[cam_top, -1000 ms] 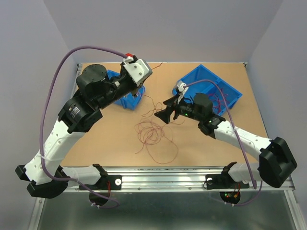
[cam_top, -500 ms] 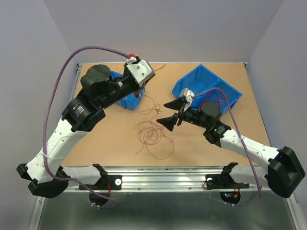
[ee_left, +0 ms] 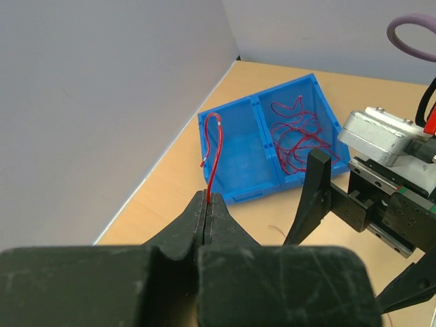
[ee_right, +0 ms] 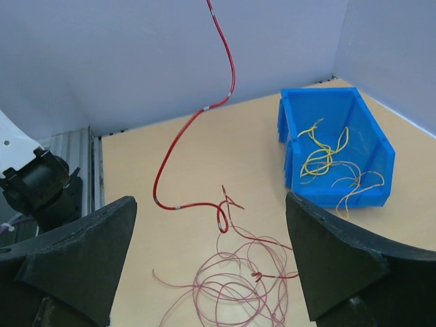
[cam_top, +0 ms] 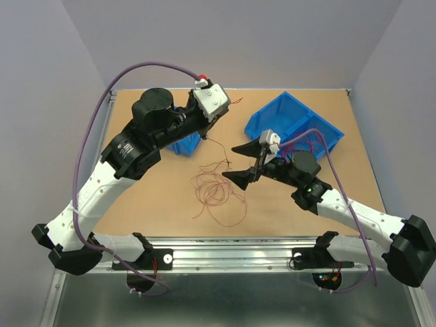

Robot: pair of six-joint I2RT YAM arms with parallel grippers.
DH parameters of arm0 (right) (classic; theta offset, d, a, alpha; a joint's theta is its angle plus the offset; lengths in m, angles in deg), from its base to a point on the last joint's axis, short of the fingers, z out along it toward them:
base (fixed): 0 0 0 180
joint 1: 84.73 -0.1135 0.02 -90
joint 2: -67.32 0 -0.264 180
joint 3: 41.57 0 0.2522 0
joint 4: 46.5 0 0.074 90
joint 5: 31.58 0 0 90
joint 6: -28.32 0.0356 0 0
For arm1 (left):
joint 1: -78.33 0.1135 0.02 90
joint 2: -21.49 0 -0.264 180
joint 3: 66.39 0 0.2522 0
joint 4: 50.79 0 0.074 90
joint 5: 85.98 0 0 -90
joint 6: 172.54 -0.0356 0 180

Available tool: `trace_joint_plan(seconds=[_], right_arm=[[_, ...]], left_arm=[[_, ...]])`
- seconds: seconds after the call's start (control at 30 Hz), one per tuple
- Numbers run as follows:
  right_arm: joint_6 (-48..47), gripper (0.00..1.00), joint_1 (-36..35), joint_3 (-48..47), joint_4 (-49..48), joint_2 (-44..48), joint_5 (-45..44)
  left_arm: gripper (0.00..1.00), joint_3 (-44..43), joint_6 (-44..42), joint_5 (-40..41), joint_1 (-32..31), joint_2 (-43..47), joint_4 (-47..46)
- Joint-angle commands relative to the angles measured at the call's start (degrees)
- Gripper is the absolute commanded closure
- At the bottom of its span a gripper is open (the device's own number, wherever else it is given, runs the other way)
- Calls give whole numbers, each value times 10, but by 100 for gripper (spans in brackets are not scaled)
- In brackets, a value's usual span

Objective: Untangle the cables

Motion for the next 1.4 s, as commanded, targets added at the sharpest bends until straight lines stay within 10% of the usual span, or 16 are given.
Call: trace_joint_plan(seconds=[0.0,0.33,0.57,0.87,1.1,1.37], right_arm=[[-11,5,-10,10,-32,12,-28],[-16,43,-22,-10,-9,-6,-16],[-16,99,-26,-32,26,-16,-29],[10,99,-25,-37,59,27,-168],[16,100,-24,-66,122,30,-356],[39,100,50,-79,163,53,-395]], left_arm=[[100,-27,16,-26,-4,0,-5],[100,-43,31,-45,-4,-16,6],[100,-38,43,21,-4,-19,-14],[98,107,71,72,60,-25,-103],[35,244,61,-45,140,1,-190],[23,358,58,-79,150,21,-292]])
